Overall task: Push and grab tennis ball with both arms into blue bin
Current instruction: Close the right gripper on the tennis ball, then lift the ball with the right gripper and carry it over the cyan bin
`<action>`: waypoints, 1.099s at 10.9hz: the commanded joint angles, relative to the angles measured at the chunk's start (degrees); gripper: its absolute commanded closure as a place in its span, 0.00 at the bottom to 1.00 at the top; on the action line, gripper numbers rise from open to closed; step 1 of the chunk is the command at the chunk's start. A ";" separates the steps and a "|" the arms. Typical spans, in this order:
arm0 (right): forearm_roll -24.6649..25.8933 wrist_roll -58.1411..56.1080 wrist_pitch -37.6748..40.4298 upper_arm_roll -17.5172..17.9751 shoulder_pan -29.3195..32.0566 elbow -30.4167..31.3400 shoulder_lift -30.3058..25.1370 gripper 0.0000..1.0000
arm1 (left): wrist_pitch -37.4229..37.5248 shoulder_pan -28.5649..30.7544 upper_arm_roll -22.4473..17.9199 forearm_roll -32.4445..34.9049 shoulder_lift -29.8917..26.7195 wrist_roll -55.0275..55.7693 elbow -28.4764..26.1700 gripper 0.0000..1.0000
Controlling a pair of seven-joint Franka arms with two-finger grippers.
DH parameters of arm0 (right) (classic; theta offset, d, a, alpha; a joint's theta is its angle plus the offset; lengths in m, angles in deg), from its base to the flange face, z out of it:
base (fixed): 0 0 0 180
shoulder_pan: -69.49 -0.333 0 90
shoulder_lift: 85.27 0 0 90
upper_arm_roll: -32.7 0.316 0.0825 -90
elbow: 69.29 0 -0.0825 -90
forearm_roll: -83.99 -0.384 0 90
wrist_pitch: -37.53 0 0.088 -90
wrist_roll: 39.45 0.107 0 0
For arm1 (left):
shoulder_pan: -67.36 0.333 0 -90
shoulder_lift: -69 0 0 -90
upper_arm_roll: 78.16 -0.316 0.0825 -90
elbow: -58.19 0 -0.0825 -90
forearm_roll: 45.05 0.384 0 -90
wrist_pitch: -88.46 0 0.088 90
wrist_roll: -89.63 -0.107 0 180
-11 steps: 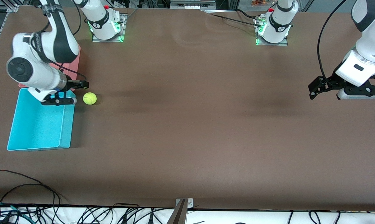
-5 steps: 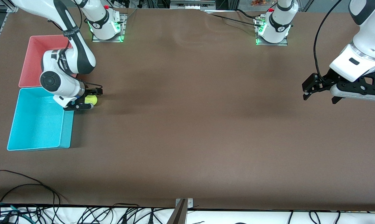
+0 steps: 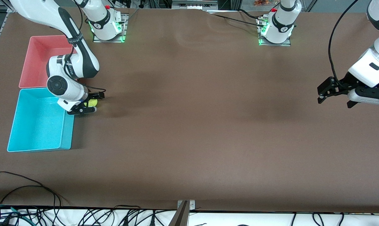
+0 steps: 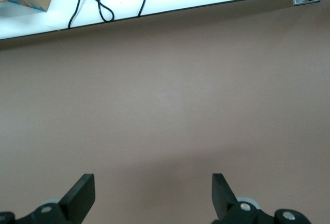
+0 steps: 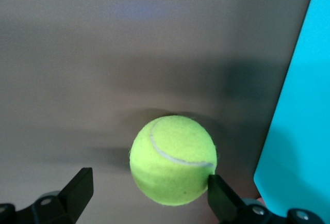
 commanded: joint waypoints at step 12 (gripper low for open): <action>4.66 3.91 -1.85 -0.06 -0.14 -2.25 3.57 0.06 | 13.71 4.53 3.88 0.15 1.27 -1.00 7.29 0.00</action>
